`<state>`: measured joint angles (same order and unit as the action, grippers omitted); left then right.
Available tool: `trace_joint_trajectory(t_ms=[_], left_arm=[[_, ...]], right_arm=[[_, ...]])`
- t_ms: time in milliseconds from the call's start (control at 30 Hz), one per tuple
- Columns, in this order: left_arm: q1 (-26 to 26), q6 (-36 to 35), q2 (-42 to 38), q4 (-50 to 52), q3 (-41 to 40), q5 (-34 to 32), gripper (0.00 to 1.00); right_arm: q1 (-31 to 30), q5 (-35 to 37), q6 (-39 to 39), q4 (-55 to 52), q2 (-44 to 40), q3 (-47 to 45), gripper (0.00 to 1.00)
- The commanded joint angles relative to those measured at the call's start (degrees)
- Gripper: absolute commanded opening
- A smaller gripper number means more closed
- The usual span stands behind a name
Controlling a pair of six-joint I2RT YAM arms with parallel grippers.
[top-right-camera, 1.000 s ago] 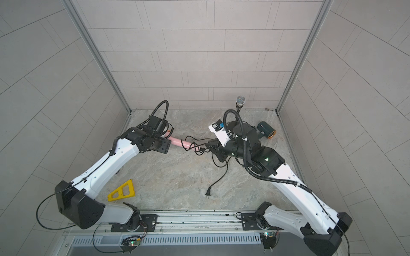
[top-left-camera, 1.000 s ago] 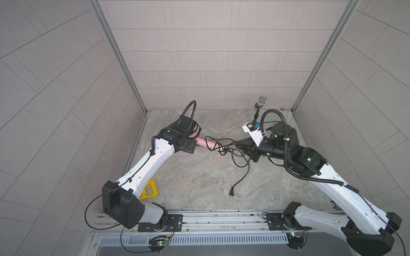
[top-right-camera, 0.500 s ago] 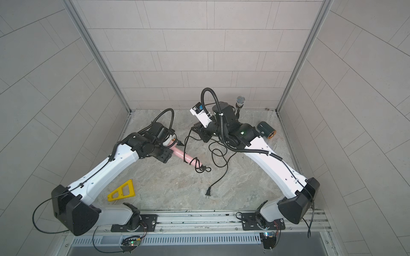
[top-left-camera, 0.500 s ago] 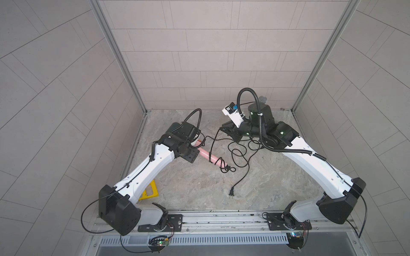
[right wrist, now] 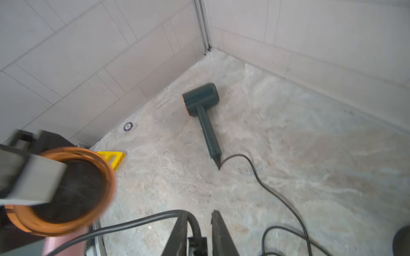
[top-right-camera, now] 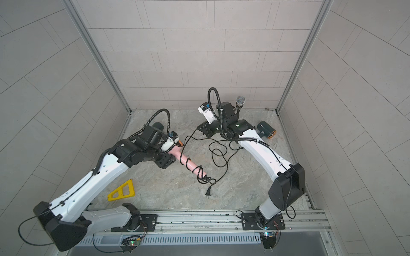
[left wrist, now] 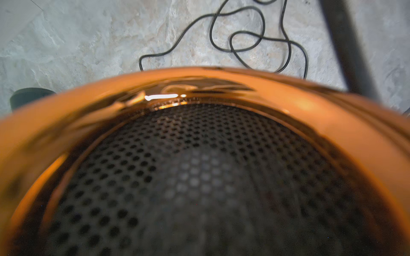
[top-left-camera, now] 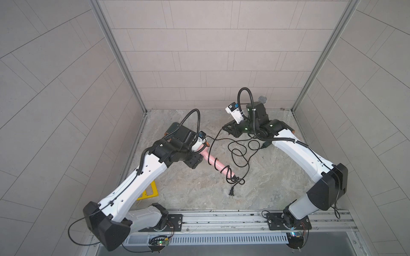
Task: Wrap the cord around the hair dryer
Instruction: Wrap the power cord around the hair dryer.
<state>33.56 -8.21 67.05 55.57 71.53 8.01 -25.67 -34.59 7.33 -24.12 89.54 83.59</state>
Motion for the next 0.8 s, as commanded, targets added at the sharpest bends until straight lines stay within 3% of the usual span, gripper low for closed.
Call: trace_joint_trajectory(t_ms=[0, 500, 767], left_arm=[[-0.33, -0.05, -2.98, -2.94, -0.51, 5.12, 0.00], [-5.57, 4.27, -4.55, -7.87, -2.14, 12.17, 0.00], [-7.36, 11.87, -5.81, -17.50, -4.01, 22.09, 0.00]], right_arm=[[2.21, -1.59, 2.29, 5.43, -2.22, -5.79, 0.00], [7.08, -1.95, 9.48, 13.22, -16.47, -26.37, 0.00], [6.91, -5.84, 16.40, 22.26, -15.74, -33.19, 0.00]])
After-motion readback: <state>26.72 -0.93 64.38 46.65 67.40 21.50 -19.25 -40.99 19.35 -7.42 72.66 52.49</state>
